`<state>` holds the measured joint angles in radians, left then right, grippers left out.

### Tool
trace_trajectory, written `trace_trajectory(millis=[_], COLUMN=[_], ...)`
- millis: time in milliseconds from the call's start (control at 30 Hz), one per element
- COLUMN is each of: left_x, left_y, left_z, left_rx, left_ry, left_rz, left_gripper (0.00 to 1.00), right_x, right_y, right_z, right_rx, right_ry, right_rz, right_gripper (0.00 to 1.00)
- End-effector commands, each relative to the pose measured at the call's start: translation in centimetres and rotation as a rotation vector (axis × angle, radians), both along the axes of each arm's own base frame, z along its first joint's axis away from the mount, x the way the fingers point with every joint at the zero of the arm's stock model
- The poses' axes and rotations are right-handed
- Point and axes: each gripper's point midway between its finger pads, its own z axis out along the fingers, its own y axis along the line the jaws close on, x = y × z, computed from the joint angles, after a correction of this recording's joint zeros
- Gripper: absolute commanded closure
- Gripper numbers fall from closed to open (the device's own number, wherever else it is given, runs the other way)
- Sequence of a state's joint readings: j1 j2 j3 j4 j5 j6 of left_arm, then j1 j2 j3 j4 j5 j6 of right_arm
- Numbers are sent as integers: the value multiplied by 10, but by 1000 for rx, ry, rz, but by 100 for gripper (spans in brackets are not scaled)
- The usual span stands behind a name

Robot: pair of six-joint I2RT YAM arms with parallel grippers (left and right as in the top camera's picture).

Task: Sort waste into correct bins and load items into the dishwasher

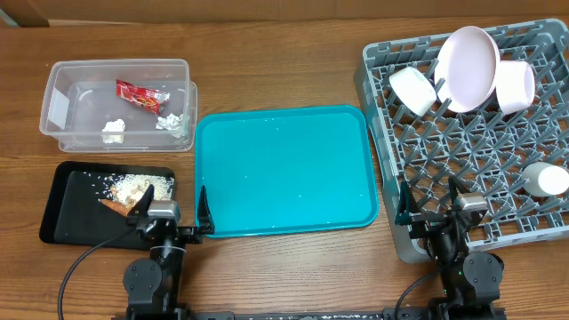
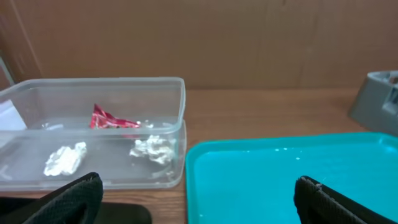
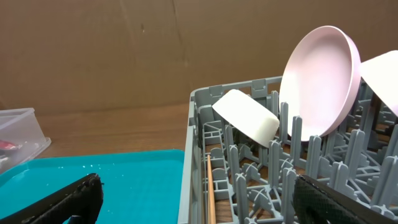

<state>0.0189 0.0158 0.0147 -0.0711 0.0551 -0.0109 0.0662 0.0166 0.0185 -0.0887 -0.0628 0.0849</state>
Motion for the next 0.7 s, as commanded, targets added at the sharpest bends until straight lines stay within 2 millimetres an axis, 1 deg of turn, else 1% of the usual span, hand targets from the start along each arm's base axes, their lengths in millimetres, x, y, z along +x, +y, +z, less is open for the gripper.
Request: trace_trajectory(millis=[0,67,667], left_x=[0,0,0], left_y=[0,0,0], left_z=[-3,-3,-3], left_rx=[10,-29,-29], left_ry=[2,2,3], left_rz=[1,4,8], left_gripper=[0,0,0], right_x=[1,1,1], right_y=[-1,-1,-1], right_z=[-2,-2,-2], right_rx=[0,0,0], right_ry=[-1,-1,-1], right_rz=[-8,-8,-9], right_gripper=[0,0,0])
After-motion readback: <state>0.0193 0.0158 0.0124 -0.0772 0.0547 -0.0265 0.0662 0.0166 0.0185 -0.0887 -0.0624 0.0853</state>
